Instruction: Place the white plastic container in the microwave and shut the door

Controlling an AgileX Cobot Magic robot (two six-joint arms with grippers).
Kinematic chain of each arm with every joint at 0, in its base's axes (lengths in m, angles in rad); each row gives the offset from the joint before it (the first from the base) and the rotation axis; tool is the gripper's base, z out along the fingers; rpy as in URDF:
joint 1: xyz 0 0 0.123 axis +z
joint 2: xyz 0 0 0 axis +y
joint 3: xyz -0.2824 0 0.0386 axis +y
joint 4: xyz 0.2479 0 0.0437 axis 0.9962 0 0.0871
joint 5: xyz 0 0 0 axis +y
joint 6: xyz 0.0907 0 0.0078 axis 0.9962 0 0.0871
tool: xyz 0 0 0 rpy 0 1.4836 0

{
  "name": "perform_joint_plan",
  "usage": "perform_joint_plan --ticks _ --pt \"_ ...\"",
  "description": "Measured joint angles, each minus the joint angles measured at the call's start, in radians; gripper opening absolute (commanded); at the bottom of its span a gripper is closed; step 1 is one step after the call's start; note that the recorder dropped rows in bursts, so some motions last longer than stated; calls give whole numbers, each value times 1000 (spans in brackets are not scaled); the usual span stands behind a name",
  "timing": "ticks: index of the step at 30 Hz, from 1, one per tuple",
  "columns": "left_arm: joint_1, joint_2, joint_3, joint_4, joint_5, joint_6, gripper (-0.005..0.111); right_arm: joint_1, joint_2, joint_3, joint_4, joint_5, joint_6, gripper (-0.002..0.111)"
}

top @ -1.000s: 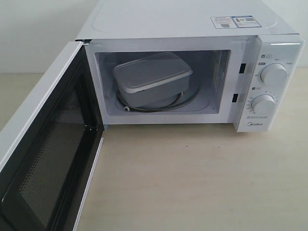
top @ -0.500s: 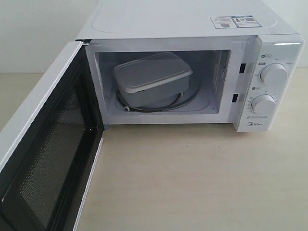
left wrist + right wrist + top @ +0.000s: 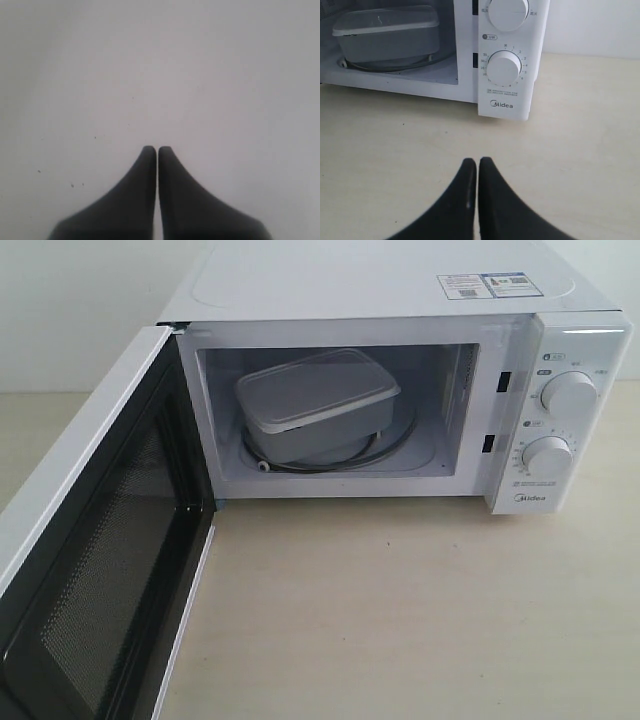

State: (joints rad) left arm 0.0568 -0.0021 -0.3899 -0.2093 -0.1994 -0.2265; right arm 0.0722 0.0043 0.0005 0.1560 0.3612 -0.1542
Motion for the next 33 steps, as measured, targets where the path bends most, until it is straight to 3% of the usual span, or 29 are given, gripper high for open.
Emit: perform_joint_plan --ticks 5,11,16,22,27,33 --pt "0 0 -17 12 -7 0 4 0 0 0 0 0 0 1" --pt "0 124 -169 124 272 26 4 0 0 0 0 0 0 1" --pt "0 336 -316 132 564 191 4 0 0 0 0 0 0 1" --pt "0 558 -410 121 776 381 4 0 0 0 0 0 0 1" --pt "0 708 -420 92 856 505 4 0 0 0 0 0 0 1" --pt "0 825 -424 -42 909 739 4 0 0 0 0 0 0 1"
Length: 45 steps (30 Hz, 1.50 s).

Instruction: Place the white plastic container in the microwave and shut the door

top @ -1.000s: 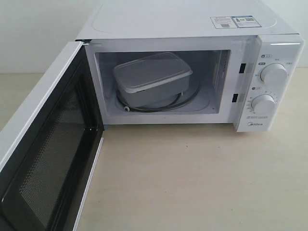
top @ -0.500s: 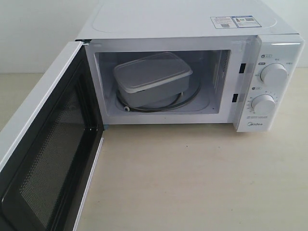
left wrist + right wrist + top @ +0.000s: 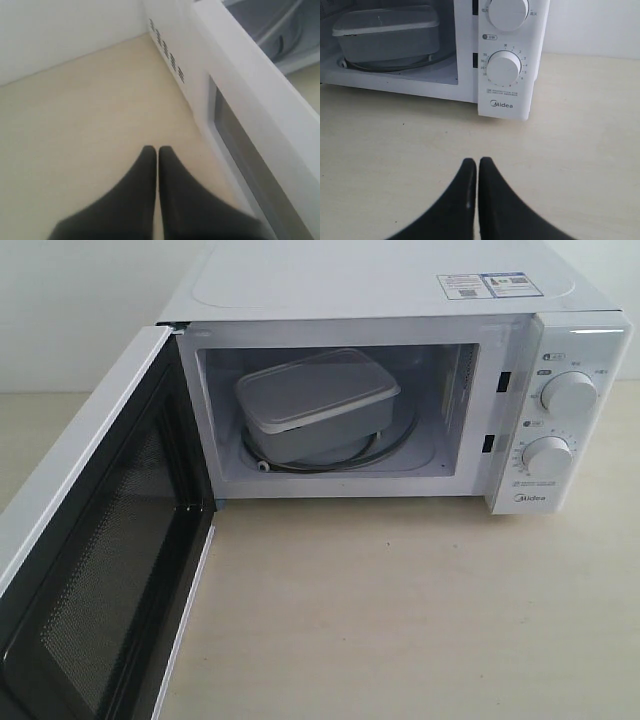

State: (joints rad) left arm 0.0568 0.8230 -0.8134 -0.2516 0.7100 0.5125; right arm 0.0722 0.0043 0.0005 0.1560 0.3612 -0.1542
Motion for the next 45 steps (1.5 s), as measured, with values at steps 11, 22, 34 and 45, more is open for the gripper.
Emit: perform_joint_plan --ticks 11,22,34,45 --pt "0 107 -36 26 181 170 4 0 0 0 0 0 0 1" --pt "-13 125 -62 77 302 260 4 0 0 0 0 0 0 1" --pt "-82 125 -41 -1 306 407 4 0 0 0 0 0 0 1" --pt "-146 131 49 -411 249 779 4 0 0 0 0 0 0 1"
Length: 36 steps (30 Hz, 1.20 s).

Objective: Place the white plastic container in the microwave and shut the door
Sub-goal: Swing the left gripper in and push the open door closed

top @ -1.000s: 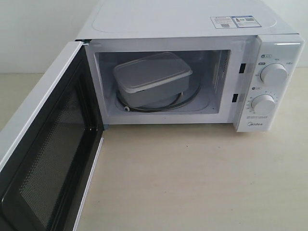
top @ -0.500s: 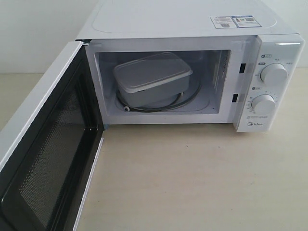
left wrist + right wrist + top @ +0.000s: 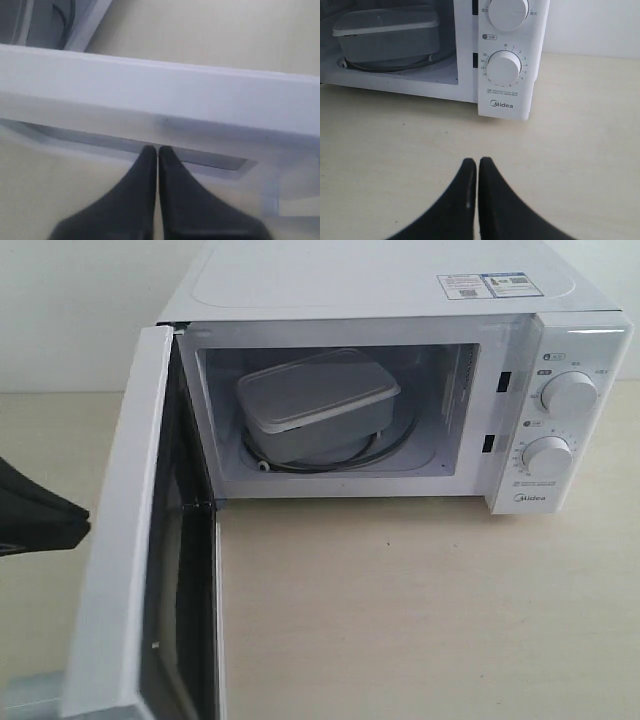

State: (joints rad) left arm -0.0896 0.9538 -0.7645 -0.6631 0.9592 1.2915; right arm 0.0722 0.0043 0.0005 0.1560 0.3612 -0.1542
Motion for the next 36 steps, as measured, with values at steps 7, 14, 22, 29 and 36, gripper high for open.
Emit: perform_joint_plan --ticks 7,14,22,29,36 --pt "-55 53 70 -398 -120 261 4 0 0 0 0 0 0 1" --pt "-124 208 90 -747 -165 540 4 0 0 0 0 0 0 1" --pt "-192 409 62 -988 -276 794 4 0 0 0 0 0 0 1" --pt "-208 557 -64 -1061 -285 832 4 0 0 0 0 0 0 1" --pt "-208 645 -188 -1068 -298 834 4 0 0 0 0 0 0 1"
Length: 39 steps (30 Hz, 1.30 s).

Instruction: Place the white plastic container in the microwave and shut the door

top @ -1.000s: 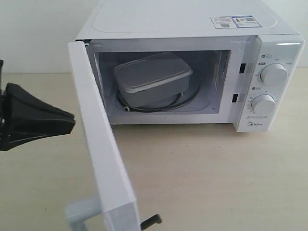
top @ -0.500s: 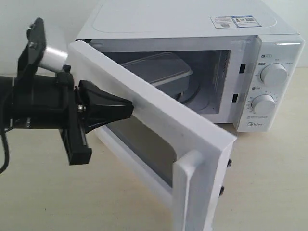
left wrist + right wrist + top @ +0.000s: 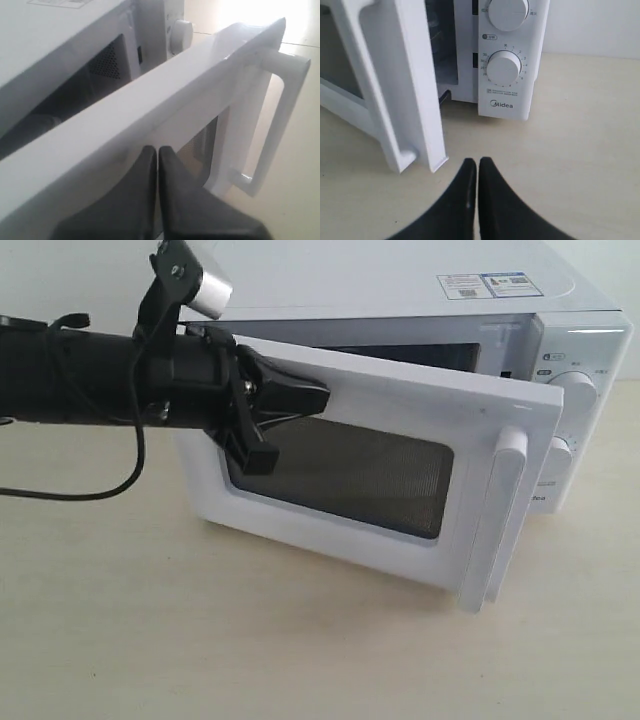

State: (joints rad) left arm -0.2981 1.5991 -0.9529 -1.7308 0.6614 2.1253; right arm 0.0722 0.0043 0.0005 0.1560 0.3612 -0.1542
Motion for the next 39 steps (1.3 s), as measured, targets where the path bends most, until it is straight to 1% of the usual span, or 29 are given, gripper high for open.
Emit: perform_joint_plan --ticks 4,8,11,14,20,23,27,32,33,34,36,39 --pt "0 37 -63 -2 -27 2 4 0 0 0 0 0 0 1" --pt "0 37 -72 -1 -31 -5 4 0 0 0 0 0 0 1" --pt "0 14 -72 18 -31 -55 4 0 0 0 0 0 0 1" --pt "0 -32 -74 112 -22 -175 4 0 0 0 0 0 0 1" --pt "0 -177 -74 403 75 -485 4 0 0 0 0 0 0 1" --pt "0 -265 -72 528 100 -635 4 0 0 0 -9 -9 -30 1" --pt "0 -408 -21 589 102 -723 4 0 0 0 -19 -54 -91 1" --pt "0 -608 74 593 72 -760 4 0 0 0 -30 -171 -161 1" --pt "0 -642 90 593 65 -766 4 0 0 0 -36 -211 -170 1" --pt "0 -684 110 593 58 -773 4 0 0 0 -37 -291 -170 1" --pt "0 -762 144 593 52 -781 4 0 0 0 -9 -444 -106 1" --pt "0 -865 195 593 52 -782 4 0 0 0 43 -712 144 1"
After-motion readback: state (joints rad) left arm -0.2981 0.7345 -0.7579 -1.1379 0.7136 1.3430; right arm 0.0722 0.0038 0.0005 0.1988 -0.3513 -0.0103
